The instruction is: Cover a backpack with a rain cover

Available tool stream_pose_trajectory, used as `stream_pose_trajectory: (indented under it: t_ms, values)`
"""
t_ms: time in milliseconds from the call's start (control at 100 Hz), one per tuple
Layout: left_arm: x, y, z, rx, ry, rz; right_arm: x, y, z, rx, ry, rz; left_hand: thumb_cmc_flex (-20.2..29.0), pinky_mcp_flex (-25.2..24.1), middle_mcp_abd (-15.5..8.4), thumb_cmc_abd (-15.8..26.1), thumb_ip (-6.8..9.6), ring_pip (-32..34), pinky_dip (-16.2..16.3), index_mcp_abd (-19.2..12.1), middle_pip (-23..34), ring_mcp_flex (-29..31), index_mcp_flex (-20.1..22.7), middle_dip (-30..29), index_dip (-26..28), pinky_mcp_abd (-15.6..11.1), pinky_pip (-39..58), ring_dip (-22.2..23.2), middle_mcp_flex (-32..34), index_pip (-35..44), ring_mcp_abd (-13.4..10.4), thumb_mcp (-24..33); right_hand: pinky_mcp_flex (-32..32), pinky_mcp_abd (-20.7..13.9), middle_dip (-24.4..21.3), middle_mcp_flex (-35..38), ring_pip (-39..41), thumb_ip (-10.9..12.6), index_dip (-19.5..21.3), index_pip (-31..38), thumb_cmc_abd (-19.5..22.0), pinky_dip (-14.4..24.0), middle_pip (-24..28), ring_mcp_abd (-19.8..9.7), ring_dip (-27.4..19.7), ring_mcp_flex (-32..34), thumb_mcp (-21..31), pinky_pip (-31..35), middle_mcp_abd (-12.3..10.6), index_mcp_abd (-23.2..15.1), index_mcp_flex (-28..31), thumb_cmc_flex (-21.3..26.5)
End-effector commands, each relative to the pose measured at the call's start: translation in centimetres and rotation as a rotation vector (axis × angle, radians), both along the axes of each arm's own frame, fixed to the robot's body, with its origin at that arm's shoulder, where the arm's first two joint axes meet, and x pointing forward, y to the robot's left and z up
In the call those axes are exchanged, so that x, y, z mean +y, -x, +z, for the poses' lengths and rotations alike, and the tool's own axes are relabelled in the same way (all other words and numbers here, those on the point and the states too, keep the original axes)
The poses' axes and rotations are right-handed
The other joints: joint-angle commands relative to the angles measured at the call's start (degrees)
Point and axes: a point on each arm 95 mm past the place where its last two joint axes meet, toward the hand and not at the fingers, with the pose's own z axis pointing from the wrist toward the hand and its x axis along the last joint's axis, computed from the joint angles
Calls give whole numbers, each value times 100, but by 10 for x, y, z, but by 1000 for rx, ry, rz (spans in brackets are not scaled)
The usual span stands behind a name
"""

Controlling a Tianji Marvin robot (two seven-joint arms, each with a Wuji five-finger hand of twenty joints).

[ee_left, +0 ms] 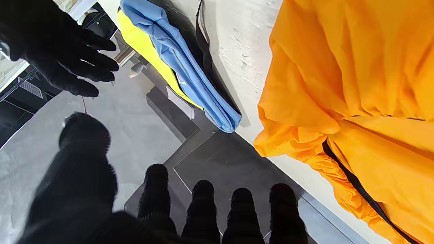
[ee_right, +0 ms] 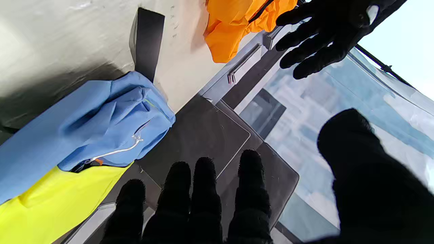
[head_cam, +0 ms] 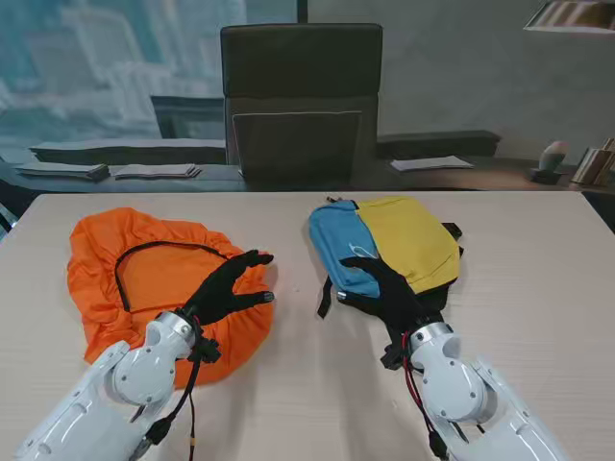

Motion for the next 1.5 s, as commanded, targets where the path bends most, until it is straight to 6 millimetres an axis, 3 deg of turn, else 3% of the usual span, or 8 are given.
stream_pose_trajectory:
  t_ms: [0,320,710,1050,1270,1320,1390,1490]
  values:
    - [-3,2,0,4,5,-10,3,2,-2,22,-22,10,-147,-29,-162,-2,248,9,19,-107,-55,-73,-153,52,-81,-97,-58,-25,-136,-31,-122,-96,-30,-141,-72,-53,-68,250,-90,-36,13,95,7,-219,-43,-179,-179,-137,-175,-55,-234,-147]
    - [0,2,1,-2,-4,-3,-2,0,-1,2,0,6,-158,-31,-156,12,249,12,15,-109,-46,-74,-153,49,-76,-96,-46,-32,-134,-23,-128,-107,-37,-161,-68,-49,-80,243,-99,-59,-71,120,4,-230,-46,-202,-233,-174,-169,-45,-304,-124]
    - [14,7,6,-34,-7,43,-24,-4,-28,-102,646,48,-148,-33,-156,32,245,12,8,-109,-31,-74,-155,46,-62,-88,-48,-36,-126,4,-126,-116,-77,55,-529,-258,-289,296,-427,-1371,-957,418,-1131,-217,-173,-592,219,-677,-190,293,-988,-1247]
    - [15,7,7,-46,-19,45,-23,-27,-45,-189,954,27,-146,-35,-149,24,244,11,7,-117,-18,-74,-156,42,-65,-82,-47,-39,-124,-1,-130,-130,-5,193,-270,-266,73,289,1032,-1993,-838,-99,-560,25,14,-453,-584,-9,54,663,-910,21]
    - [14,6,7,-44,-17,40,-16,-51,-53,-267,1018,-44,-147,-38,-156,31,245,11,2,-122,-14,-75,-156,42,-69,-69,-58,-39,-121,-9,-122,-136,59,30,375,-317,714,242,1056,342,-1057,-409,1297,376,356,225,-790,2194,321,1000,-894,1275]
    - [14,6,7,-44,-16,39,-14,-56,-55,-276,1030,-47,-150,-37,-158,38,246,14,4,-130,-13,-71,-157,41,-70,-73,-57,-38,-121,-11,-137,-136,118,45,403,-48,843,205,538,908,-1153,-182,1410,465,435,450,-367,2595,377,1006,-715,1400]
    - [14,6,7,-44,-15,39,-13,-62,-57,-278,1041,-48,-147,-35,-157,34,246,14,7,-122,-13,-73,-155,41,-70,-73,-54,-38,-122,-11,-133,-138,340,44,455,380,986,-198,432,1171,-2305,35,1444,502,507,798,2727,2930,386,1016,-351,796]
    - [13,6,7,-43,-15,37,-11,-70,-60,-298,1043,-58,-140,-39,-149,30,248,13,11,-119,-13,-73,-155,40,-70,-61,-55,-39,-124,-10,-127,-137,1168,53,449,1695,1163,-152,585,1280,-2239,347,1280,528,566,1874,3413,3425,348,815,836,1077]
